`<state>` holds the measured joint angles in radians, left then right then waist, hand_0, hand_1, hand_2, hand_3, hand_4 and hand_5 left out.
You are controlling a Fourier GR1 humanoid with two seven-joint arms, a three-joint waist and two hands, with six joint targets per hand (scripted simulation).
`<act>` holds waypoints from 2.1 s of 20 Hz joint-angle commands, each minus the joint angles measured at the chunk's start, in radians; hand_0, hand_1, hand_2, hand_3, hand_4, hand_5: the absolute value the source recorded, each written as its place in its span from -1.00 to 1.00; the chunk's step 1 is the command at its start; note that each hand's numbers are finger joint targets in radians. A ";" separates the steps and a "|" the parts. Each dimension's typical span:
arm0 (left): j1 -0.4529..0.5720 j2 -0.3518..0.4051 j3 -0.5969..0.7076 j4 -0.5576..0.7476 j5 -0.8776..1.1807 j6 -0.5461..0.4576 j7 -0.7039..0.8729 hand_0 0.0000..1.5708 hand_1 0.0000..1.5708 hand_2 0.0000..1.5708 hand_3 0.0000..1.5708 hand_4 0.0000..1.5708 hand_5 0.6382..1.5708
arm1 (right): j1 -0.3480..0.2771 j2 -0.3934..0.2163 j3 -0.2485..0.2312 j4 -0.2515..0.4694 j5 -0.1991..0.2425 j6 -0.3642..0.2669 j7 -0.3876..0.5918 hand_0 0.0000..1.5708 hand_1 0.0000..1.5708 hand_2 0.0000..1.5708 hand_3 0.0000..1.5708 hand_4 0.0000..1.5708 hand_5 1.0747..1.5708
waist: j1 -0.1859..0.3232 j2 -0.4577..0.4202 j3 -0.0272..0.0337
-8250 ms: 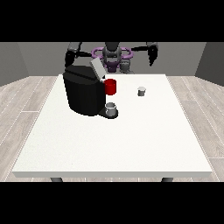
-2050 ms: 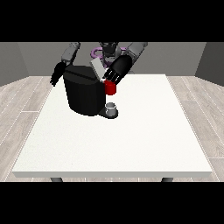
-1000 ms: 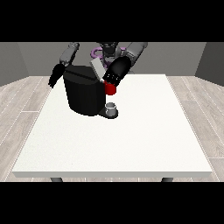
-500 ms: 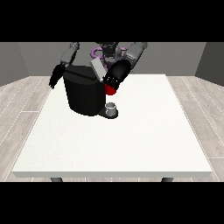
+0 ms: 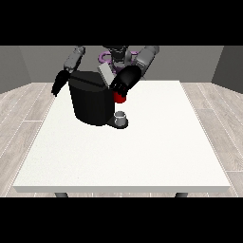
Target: Insert the coffee pod into the coffee machine and close the lid
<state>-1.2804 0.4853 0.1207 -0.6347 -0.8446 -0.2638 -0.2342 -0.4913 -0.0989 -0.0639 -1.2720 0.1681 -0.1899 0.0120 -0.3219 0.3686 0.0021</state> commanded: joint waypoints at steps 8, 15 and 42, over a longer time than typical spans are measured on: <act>-0.020 0.067 -0.016 0.024 -0.064 0.064 -0.047 0.18 0.18 0.25 -0.12 -1.00 1.00 | 0.002 0.011 0.041 -0.045 0.035 -0.007 0.030 -1.00 -1.00 -1.00 -1.00 -0.80 1.00 | -0.037 0.033 -0.0019; -0.027 0.059 -0.023 0.023 -0.090 0.096 -0.038 -1.00 -1.00 -0.21 -0.38 -1.00 1.00 | -0.026 0.001 0.028 -0.031 0.042 -0.016 0.016 -1.00 -1.00 -1.00 -1.00 -0.81 1.00 | -0.030 0.063 -0.0018; 0.442 -0.394 0.287 -0.003 0.384 0.027 -0.095 -1.00 -1.00 -1.00 -1.00 -0.48 1.00 | 0.320 0.003 -0.068 0.111 -0.032 -0.011 -0.046 -1.00 -1.00 -1.00 -1.00 -1.00 1.00 | 0.325 -0.484 -0.0068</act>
<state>-0.9395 0.1945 0.2798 -0.6483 -0.6224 -0.2380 -0.2996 -0.2111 -0.0860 -0.1148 -1.1617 0.1441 -0.1981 -0.0398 -0.0623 -0.0304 -0.0021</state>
